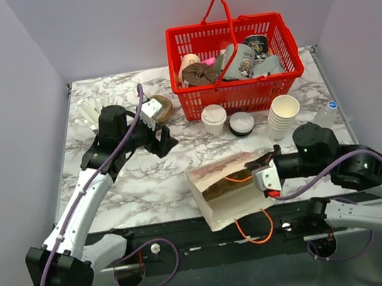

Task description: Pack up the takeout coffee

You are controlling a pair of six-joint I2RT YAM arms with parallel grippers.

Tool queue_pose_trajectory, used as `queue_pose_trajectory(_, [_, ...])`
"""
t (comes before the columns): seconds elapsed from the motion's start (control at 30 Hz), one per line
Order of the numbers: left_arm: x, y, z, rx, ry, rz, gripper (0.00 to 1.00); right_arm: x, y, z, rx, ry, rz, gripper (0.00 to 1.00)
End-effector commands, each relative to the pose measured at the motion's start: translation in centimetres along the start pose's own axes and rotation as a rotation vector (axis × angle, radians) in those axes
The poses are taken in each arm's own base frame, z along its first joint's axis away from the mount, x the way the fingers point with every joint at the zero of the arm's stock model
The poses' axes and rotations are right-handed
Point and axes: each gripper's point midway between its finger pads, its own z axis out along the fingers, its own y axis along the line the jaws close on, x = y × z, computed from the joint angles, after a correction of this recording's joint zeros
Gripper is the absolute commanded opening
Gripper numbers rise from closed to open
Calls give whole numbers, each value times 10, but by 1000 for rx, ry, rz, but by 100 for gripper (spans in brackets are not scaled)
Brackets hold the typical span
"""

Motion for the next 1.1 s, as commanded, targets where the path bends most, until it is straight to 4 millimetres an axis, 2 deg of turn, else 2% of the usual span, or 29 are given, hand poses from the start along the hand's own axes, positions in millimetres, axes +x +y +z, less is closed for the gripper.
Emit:
queue_pose_trajectory(0.0, [-31, 0, -3, 16, -64, 66, 86, -20, -25, 0, 57, -47, 35, 1])
queue_pose_trajectory(0.03, [-46, 2, -9, -1, -84, 81, 86, -20, -24, 3, 42, -42, 69, 1])
queue_pose_trajectory(0.17, [-76, -8, -27, 21, -117, 130, 88, -12, -32, 19, 26, -7, 183, 1])
queue_pose_trajectory(0.2, [-81, -12, -30, 37, -119, 144, 88, -10, -37, 20, 37, -10, 206, 1])
queue_pose_trajectory(0.23, [-94, -18, -37, 58, -140, 174, 88, 1, -49, 27, 60, 10, 252, 0])
queue_pose_trajectory(0.3, [-95, -35, -41, 148, -134, 188, 88, 9, -55, 37, 42, 21, 283, 1])
queue_pose_trajectory(0.37, [-94, -46, -43, 225, -123, 194, 89, 26, -66, 54, 21, 67, 326, 1])
queue_pose_trajectory(0.5, [-79, -52, -35, 311, -54, 159, 90, 44, -82, 68, -2, 114, 388, 2])
queue_pose_trajectory(0.53, [-75, -51, -29, 332, -35, 142, 90, 46, -85, 70, 5, 112, 379, 12])
queue_pose_trajectory(0.6, [-70, -50, -24, 340, -13, 125, 89, 48, -90, 71, 16, 116, 369, 24])
queue_pose_trajectory(0.63, [-67, -47, -20, 340, -6, 109, 89, 48, -92, 71, 26, 112, 362, 35])
queue_pose_trajectory(0.73, [-70, -43, -10, 341, -20, 130, 89, 50, -97, 68, 51, 124, 362, 53])
queue_pose_trajectory(0.8, [-70, -39, -3, 328, -17, 145, 89, 55, -98, 67, 62, 137, 376, 60])
queue_pose_trajectory(0.83, [-70, -37, 3, 331, -12, 156, 89, 54, -101, 65, 72, 136, 387, 67])
queue_pose_trajectory(0.9, [-72, -38, 10, 350, -10, 170, 89, 54, -108, 62, 98, 145, 403, 72])
queue_pose_trajectory(1.0, [-78, -41, 20, 398, -8, 181, 88, 50, -125, 55, 149, 138, 442, 90])
queue_pose_trajectory(1.03, [-81, -40, 25, 413, -8, 186, 88, 48, -130, 52, 167, 135, 466, 100])
queue_pose_trajectory(1.07, [-79, -41, 27, 427, 1, 188, 88, 47, -141, 50, 191, 131, 477, 100])
